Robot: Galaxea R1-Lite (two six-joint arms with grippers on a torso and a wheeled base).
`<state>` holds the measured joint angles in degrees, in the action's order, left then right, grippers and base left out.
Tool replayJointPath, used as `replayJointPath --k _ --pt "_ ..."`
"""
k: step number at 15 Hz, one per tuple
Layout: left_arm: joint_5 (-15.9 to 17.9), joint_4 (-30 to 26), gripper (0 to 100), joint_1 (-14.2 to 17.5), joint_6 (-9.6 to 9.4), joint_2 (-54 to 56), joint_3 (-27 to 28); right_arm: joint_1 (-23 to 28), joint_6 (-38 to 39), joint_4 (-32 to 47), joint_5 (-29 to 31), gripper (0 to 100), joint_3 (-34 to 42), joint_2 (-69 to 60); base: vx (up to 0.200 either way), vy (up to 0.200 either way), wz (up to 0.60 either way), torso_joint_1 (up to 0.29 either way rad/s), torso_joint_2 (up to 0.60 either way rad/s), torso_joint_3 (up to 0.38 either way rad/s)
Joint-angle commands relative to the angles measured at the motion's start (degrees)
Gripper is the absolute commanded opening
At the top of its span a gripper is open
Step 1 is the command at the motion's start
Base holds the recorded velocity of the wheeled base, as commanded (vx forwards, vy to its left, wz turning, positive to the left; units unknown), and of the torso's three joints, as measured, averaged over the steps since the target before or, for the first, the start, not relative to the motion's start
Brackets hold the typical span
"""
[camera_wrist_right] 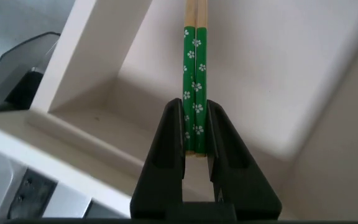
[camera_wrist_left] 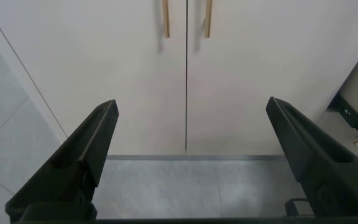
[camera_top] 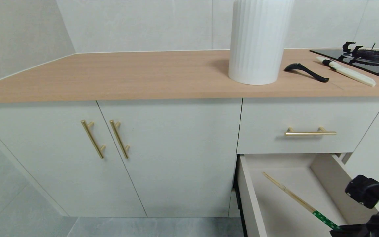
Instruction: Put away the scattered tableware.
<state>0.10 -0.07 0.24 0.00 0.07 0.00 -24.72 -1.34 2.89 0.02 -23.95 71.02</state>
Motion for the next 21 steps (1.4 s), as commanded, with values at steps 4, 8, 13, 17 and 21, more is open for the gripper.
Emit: replayJointPath --k 4,8,13,17,21 --pt "-0.01 0.07 100 0.02 0.0 -0.07 0.0 2.84 10.04 -6.58 4.11 0 -14.19 30.93 0.0 0.0 0.0 0.0 0.0 0.0" --pt "-0.01 0.07 100 0.02 0.0 -0.07 0.0 2.84 14.35 -7.72 5.16 0 -17.53 40.42 0.0 0.0 0.0 0.0 0.0 0.0" --pt "-0.01 0.07 100 0.02 0.0 -0.07 0.0 2.49 16.11 -14.23 5.16 0 -16.83 48.95 0.0 0.0 0.0 0.0 0.0 0.0" --pt "-0.01 -0.01 100 0.02 0.09 -0.07 0.0 0.82 19.45 -20.91 5.69 0 -15.42 54.31 0.0 0.0 0.0 0.0 0.0 0.0" --pt "-0.01 -0.01 100 0.02 0.0 -0.07 0.0 0.73 19.97 -23.02 7.36 0 -15.42 55.98 0.0 0.0 0.0 0.0 0.0 0.0"
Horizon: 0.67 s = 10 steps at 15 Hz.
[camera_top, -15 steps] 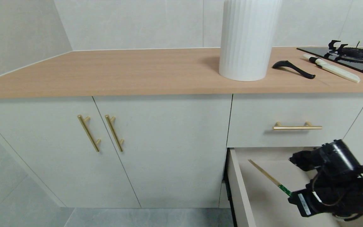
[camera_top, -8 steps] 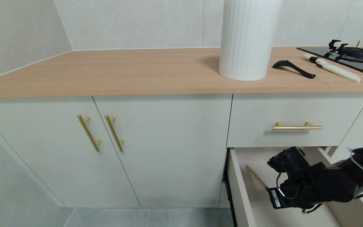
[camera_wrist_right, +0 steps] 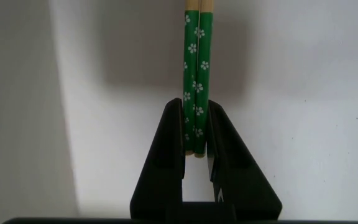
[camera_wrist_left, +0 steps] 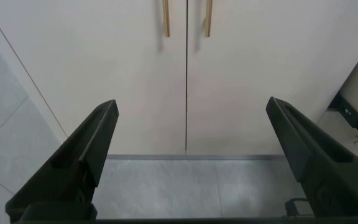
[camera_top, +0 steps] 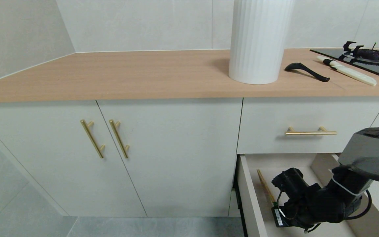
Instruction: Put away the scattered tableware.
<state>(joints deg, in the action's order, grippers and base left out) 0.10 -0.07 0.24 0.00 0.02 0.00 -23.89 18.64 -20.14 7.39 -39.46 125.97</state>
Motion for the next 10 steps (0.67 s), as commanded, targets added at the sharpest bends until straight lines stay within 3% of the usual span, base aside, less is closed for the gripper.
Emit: replayJointPath --k 1,6,7,10 --pt "-0.01 -0.01 100 0.02 0.0 -0.02 0.0 -0.1 -0.01 -0.16 0.0 0 0.09 1.04 0.0 0.0 0.0 0.0 0.0 0.0" --pt "-0.01 -0.01 100 0.02 0.0 -0.02 0.0 -0.1 -0.01 -0.16 0.08 0 0.09 0.95 0.0 0.0 0.0 0.0 0.0 0.0" --pt "-0.01 0.07 100 0.02 0.0 -0.02 0.0 -0.1 -0.01 -0.16 0.17 100 0.09 0.86 0.0 0.0 0.0 0.0 0.0 0.0" --pt "-0.01 -0.01 100 0.02 0.0 -0.02 0.0 -0.1 -0.01 -0.25 0.17 100 0.09 0.69 0.0 0.0 0.0 0.0 0.0 0.0"
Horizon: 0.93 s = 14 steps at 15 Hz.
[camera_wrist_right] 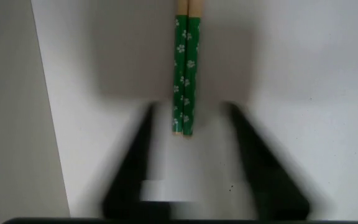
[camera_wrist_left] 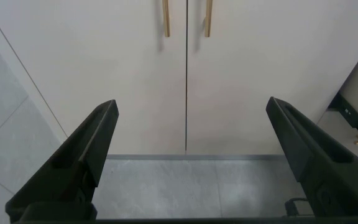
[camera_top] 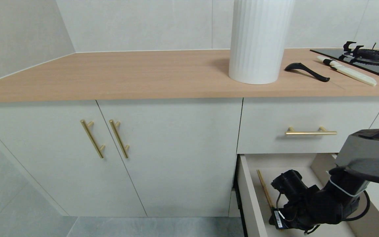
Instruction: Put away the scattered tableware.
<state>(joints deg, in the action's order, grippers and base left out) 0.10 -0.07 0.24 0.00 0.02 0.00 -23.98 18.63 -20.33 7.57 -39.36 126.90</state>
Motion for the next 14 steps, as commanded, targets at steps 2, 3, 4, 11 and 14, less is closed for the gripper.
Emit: replayJointPath --k 2,3,4,11,14 --pt "-0.01 0.07 100 0.02 0.0 -0.02 0.0 -0.02 -0.08 0.03 -0.01 100 0.34 -0.61 0.0 0.0 0.0 0.0 0.0 0.0" --pt "-0.01 0.07 100 0.02 0.09 -0.02 0.0 -0.02 -0.08 0.03 -0.01 100 0.52 -0.96 0.0 0.0 0.0 0.0 0.0 0.0" --pt "-0.01 0.07 100 0.02 0.0 -0.02 0.0 -0.02 -0.08 0.12 -0.01 100 0.52 -1.92 0.0 0.0 0.0 0.0 0.0 0.0" --pt "-0.01 0.07 100 0.02 0.09 -0.02 0.0 2.45 -0.7 21.65 0.16 100 -2.82 -33.3 0.0 0.0 0.0 0.0 0.0 0.0" --pt "-0.01 0.07 100 0.02 0.0 -0.02 0.0 6.14 -0.7 41.08 -0.45 100 -12.23 -44.29 0.0 0.0 0.0 0.0 0.0 0.0"
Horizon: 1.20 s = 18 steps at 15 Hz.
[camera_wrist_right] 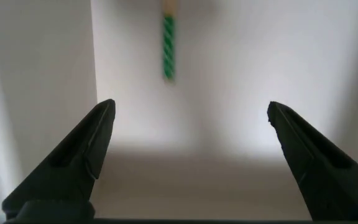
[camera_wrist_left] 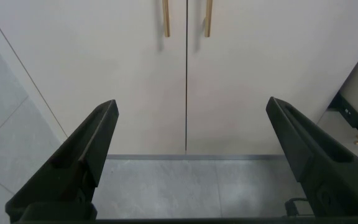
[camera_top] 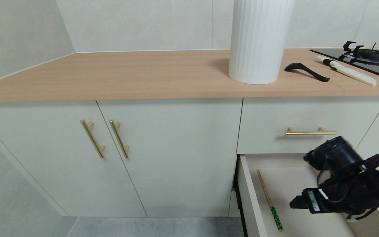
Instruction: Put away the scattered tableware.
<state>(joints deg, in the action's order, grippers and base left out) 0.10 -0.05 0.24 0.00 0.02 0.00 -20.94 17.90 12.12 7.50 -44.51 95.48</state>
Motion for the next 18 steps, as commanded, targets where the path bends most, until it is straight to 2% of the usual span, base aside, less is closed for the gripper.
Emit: replayJointPath --k 1,3,8,12,18 --pt "-0.01 -0.04 100 0.02 0.0 -0.02 0.0 5.3 -2.08 12.23 -0.47 100 -9.02 -16.38 0.0 0.0 0.0 0.0 0.0 0.0" --pt "-0.01 -0.04 100 0.02 0.09 -0.02 0.0 9.52 -7.96 12.67 -0.82 100 -8.84 -20.59 0.0 0.0 0.0 0.0 0.0 0.0" --pt "-0.01 -0.04 100 0.02 0.0 -0.02 0.0 9.96 -12.45 12.14 -1.78 100 -7.0 -24.02 0.0 0.0 0.0 0.005 -0.02 -0.004" --pt "-0.01 -0.04 100 0.02 0.0 -0.02 0.0 9.96 -12.53 12.14 -2.05 100 -6.91 -24.55 0.0 0.0 0.0 0.066 -0.25 -0.27" --pt "-0.01 -0.04 100 0.02 0.0 -0.02 0.0 9.96 -12.62 12.05 -2.05 100 -6.91 -24.11 0.0 0.0 0.0 0.138 -0.51 -0.308"
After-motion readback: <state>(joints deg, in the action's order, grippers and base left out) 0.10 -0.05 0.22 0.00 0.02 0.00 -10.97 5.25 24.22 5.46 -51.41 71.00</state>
